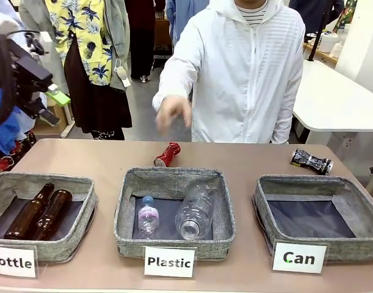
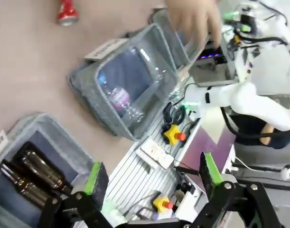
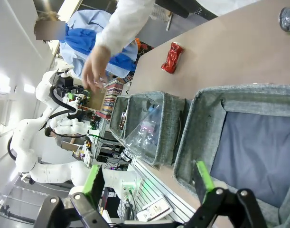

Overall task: Sort the can waste into the basket.
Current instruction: Pick up the can waste from the table and place it in the right Fabric basket.

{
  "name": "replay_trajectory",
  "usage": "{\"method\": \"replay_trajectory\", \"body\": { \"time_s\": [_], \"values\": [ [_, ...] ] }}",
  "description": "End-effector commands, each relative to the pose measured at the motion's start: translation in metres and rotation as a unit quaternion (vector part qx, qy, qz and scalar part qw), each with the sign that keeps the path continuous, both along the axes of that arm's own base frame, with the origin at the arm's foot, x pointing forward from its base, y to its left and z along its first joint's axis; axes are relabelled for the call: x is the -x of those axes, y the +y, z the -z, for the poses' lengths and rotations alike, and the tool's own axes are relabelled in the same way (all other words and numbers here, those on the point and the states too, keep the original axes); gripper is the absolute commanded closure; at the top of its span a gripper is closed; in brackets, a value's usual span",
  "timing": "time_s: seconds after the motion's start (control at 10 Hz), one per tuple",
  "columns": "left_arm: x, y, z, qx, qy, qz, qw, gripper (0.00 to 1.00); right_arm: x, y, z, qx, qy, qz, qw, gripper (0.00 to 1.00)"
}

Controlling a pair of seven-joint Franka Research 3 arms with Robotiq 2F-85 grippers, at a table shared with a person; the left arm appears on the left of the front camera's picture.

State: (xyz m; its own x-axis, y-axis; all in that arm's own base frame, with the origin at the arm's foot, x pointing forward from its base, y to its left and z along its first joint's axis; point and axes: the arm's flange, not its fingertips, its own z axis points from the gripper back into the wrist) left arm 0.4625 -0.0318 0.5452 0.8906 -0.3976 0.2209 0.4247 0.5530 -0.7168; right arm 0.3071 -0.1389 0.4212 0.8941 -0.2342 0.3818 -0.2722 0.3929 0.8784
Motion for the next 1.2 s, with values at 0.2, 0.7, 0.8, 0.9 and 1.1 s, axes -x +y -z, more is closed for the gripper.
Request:
{"method": "replay_trajectory", "body": {
  "time_s": [0.2, 0.7, 0.8, 0.9, 1.1],
  "values": [
    [-0.003, -0.02, 0.01, -0.039, 0.0, -0.128, 0.991, 0.0, -0.003, 0.0, -0.001, -0.009, -0.019, 0.003, 1.0, 0.0],
    [-0.037, -0.215, 0.036, -0.288, -0.068, -0.193, 0.936, 0.0, -0.003, 0.0, -0.001, -0.009, -0.019, 0.003, 1.0, 0.0],
    [-0.039, -0.25, 0.048, -0.33, -0.087, -0.237, 0.91, 0.0, -0.003, 0.0, -0.001, -0.009, -0.019, 0.003, 1.0, 0.0],
    [-0.04, -0.274, 0.058, -0.364, -0.095, -0.235, 0.896, 0.0, -0.003, 0.0, -0.001, -0.009, -0.019, 0.003, 1.0, 0.0],
    [-0.046, -0.311, 0.072, -0.406, -0.111, -0.265, 0.868, 0.0, -0.003, 0.0, -0.001, -0.009, -0.019, 0.003, 1.0, 0.0]
  ]
}}
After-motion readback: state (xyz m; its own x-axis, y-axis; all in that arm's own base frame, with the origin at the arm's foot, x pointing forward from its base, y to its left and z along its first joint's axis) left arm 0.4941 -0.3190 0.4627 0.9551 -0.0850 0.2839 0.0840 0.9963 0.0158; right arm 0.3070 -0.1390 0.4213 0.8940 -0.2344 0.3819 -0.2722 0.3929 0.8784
